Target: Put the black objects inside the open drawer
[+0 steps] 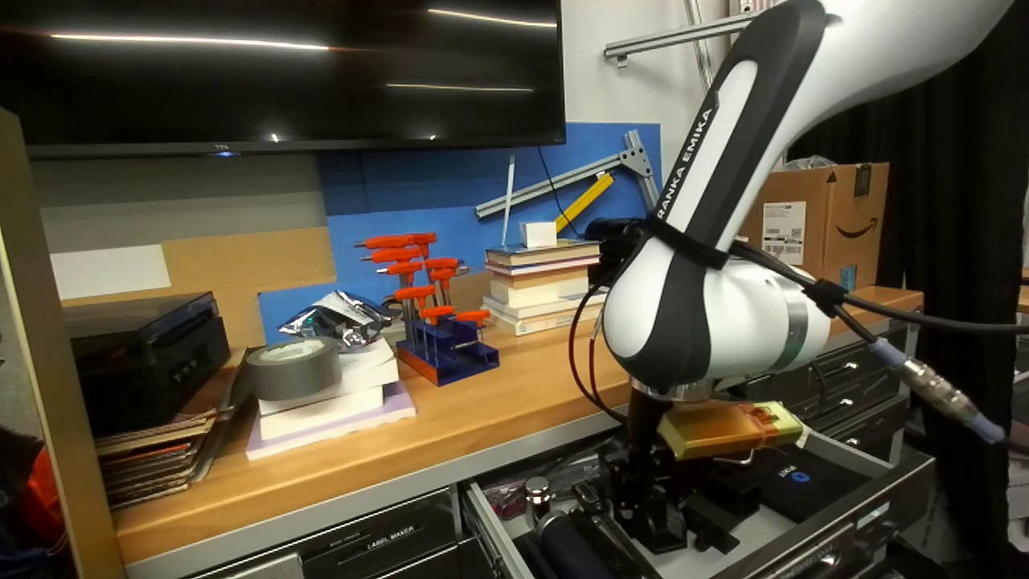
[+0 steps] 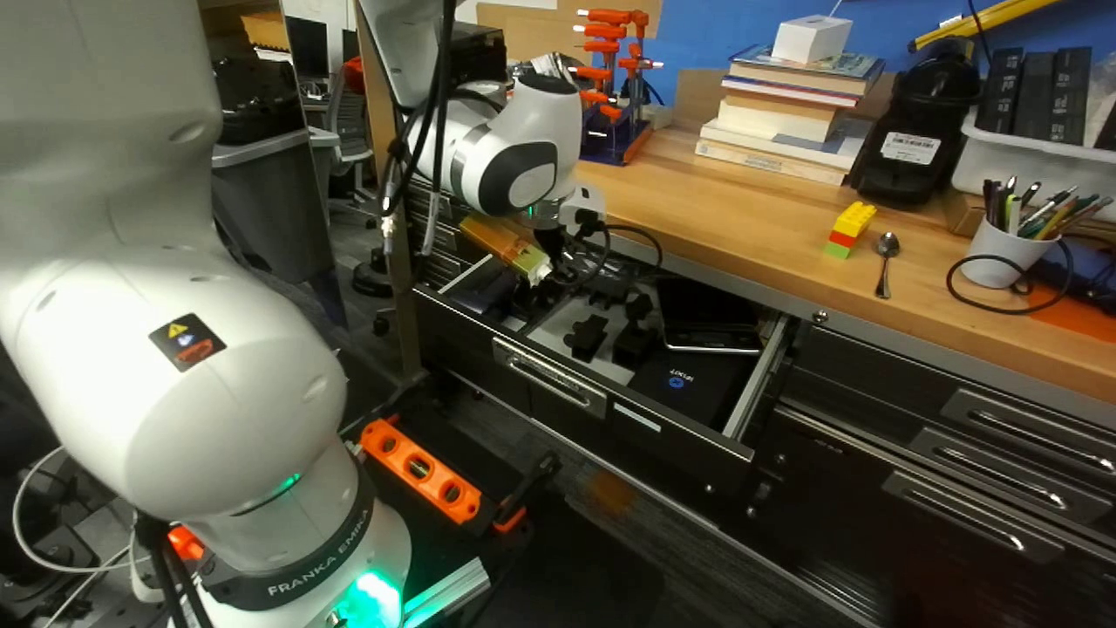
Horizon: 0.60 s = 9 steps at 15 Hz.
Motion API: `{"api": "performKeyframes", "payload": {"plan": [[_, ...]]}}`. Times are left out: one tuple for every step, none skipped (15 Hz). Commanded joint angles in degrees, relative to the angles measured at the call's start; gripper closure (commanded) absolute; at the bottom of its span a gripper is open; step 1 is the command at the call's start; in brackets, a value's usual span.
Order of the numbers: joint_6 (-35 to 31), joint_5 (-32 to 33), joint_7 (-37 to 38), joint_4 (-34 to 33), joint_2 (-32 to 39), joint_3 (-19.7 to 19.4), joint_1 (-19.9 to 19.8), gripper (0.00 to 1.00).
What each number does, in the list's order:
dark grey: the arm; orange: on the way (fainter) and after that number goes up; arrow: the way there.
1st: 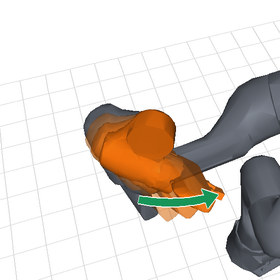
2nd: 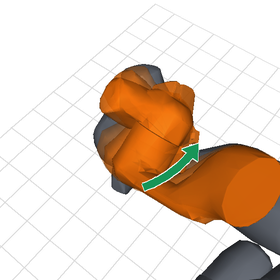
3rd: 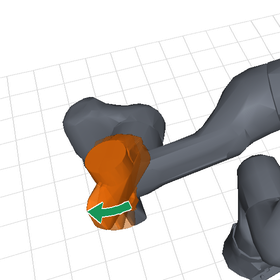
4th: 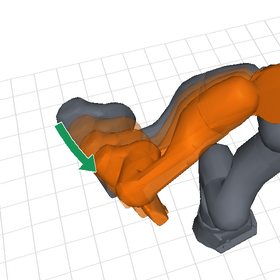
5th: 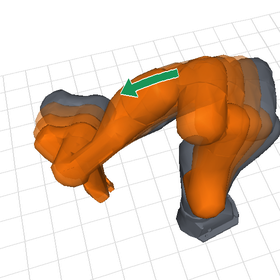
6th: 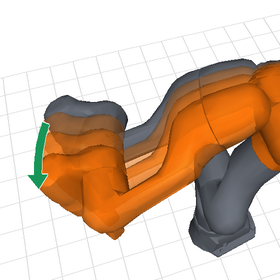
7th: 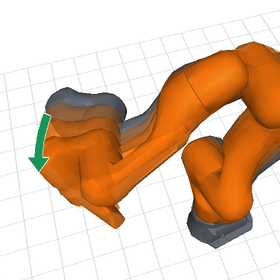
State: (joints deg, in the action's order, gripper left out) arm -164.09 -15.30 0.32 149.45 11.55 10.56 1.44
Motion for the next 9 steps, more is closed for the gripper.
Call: {"api": "performKeyframes", "payload": {"plan": [[-2.8, -4.03, -2.93, 0.15, 1.2, 1.95, -0.81, 0.65], [-3.13, -4.41, -3.19, 0.05, 1.66, 2.09, -0.94, 0.25], [-3.26, -4.32, -3.01, -0.09, 2.12, 1.95, -1.02, 0.24], [-3.41, -4.08, -2.73, -0.22, 2.5, 1.72, -1.18, 0.19], [-3.46, -3.73, -2.62, -0.36, 2.85, 1.46, -1.45, 0.12], [-3.29, -3.37, -2.29, -0.53, 3.05, 1.17, -1.61, 0.05], [-2.93, -2.72, -1.87, -0.77, 3.07, 0.66, -1.67, 0.0], [-2.25, -1.65, -0.77, -0.94, 2.71, -0.34, -1.3, 0.0], [-1.61, -0.35, 0.83, -0.96, 1.82, -1.78, -0.62, 0.0]]}}
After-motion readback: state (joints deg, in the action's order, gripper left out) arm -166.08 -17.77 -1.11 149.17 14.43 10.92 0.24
